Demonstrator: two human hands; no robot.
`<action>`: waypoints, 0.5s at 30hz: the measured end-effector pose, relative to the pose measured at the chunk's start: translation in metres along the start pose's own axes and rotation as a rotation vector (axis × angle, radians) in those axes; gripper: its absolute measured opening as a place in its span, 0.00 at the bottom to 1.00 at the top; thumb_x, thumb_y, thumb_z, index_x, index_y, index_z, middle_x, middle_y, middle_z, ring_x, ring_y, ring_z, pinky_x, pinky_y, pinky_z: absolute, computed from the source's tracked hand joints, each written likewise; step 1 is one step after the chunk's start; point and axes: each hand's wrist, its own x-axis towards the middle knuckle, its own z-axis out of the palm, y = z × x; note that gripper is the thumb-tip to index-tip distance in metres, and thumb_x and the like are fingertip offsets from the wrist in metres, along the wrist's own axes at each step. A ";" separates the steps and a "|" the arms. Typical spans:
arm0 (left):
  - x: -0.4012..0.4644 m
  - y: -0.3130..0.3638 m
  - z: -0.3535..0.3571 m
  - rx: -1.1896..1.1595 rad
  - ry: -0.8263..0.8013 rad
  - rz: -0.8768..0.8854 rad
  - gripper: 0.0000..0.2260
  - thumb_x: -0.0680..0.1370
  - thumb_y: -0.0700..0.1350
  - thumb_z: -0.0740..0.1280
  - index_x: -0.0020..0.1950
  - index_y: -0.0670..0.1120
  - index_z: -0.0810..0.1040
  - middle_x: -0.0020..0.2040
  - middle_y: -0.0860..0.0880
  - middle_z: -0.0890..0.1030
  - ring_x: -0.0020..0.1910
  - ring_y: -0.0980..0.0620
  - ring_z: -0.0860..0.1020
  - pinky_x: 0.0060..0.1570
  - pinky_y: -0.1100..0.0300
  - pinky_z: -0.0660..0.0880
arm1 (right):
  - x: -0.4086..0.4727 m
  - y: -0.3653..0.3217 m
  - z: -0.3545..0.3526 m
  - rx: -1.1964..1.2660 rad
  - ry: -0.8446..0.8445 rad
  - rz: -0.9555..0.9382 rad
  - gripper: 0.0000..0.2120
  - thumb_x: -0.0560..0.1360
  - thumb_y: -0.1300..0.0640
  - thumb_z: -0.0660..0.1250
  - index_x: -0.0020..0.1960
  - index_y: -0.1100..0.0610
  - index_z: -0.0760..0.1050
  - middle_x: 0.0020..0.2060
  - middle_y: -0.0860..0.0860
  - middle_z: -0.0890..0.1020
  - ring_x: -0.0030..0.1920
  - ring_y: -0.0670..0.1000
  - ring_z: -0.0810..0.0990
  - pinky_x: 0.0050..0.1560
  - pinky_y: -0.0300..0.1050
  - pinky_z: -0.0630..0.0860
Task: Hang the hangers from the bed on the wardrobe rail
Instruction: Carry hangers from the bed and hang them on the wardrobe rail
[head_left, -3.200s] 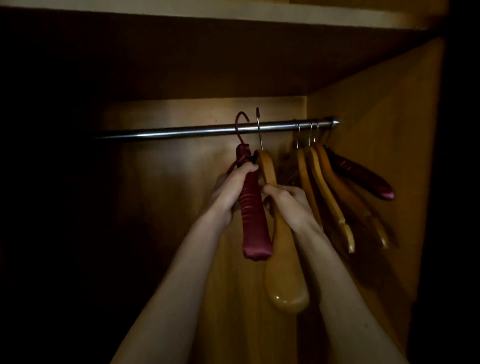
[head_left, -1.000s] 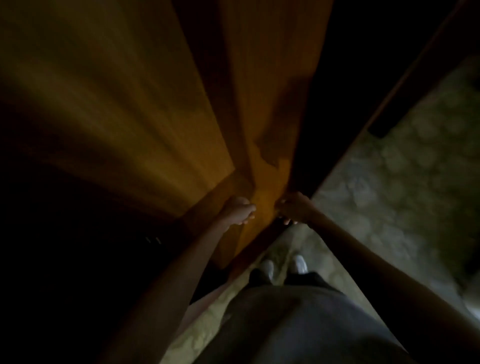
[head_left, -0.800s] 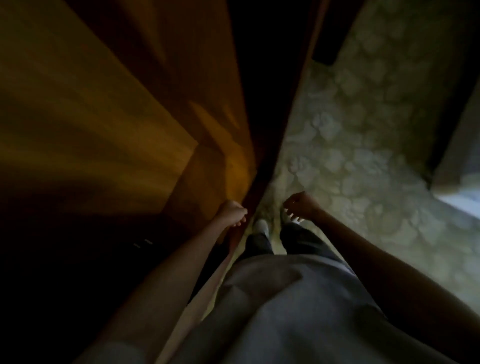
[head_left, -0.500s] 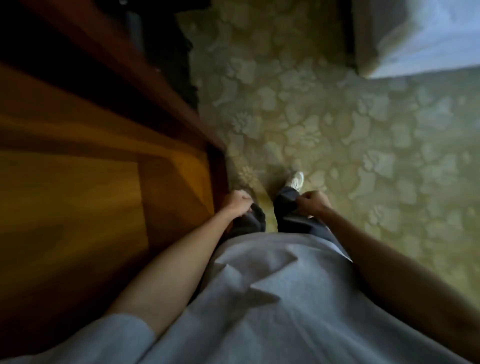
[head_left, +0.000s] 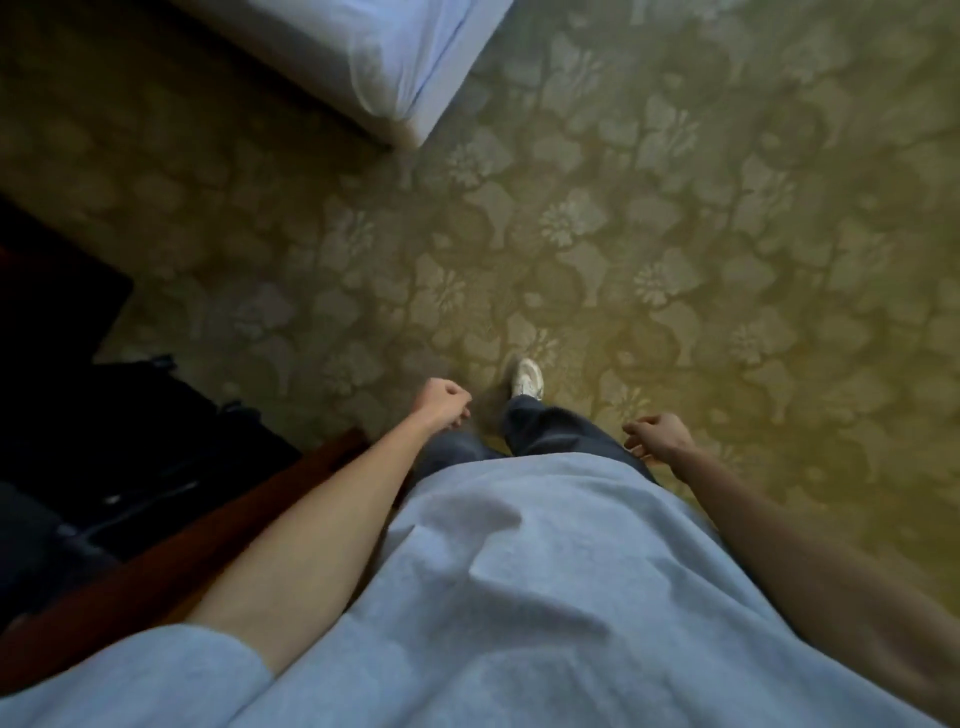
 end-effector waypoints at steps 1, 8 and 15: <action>0.006 0.009 -0.004 0.034 0.021 -0.015 0.08 0.81 0.40 0.66 0.44 0.43 0.82 0.34 0.48 0.81 0.29 0.54 0.76 0.26 0.64 0.71 | 0.005 -0.010 -0.009 0.024 -0.006 -0.004 0.11 0.79 0.59 0.65 0.50 0.67 0.82 0.36 0.55 0.84 0.34 0.53 0.81 0.43 0.48 0.80; 0.041 0.036 -0.043 0.087 0.146 -0.170 0.10 0.79 0.42 0.68 0.39 0.42 0.84 0.38 0.43 0.84 0.38 0.46 0.80 0.43 0.55 0.78 | 0.040 -0.139 -0.049 0.114 -0.035 -0.182 0.09 0.80 0.58 0.65 0.53 0.63 0.81 0.36 0.53 0.83 0.32 0.49 0.79 0.31 0.41 0.76; 0.082 0.099 -0.074 0.141 0.072 -0.218 0.14 0.80 0.36 0.63 0.33 0.42 0.75 0.32 0.46 0.73 0.29 0.52 0.67 0.28 0.61 0.64 | 0.090 -0.296 -0.110 0.084 -0.055 -0.366 0.08 0.78 0.58 0.65 0.47 0.59 0.83 0.39 0.56 0.86 0.33 0.49 0.82 0.34 0.42 0.78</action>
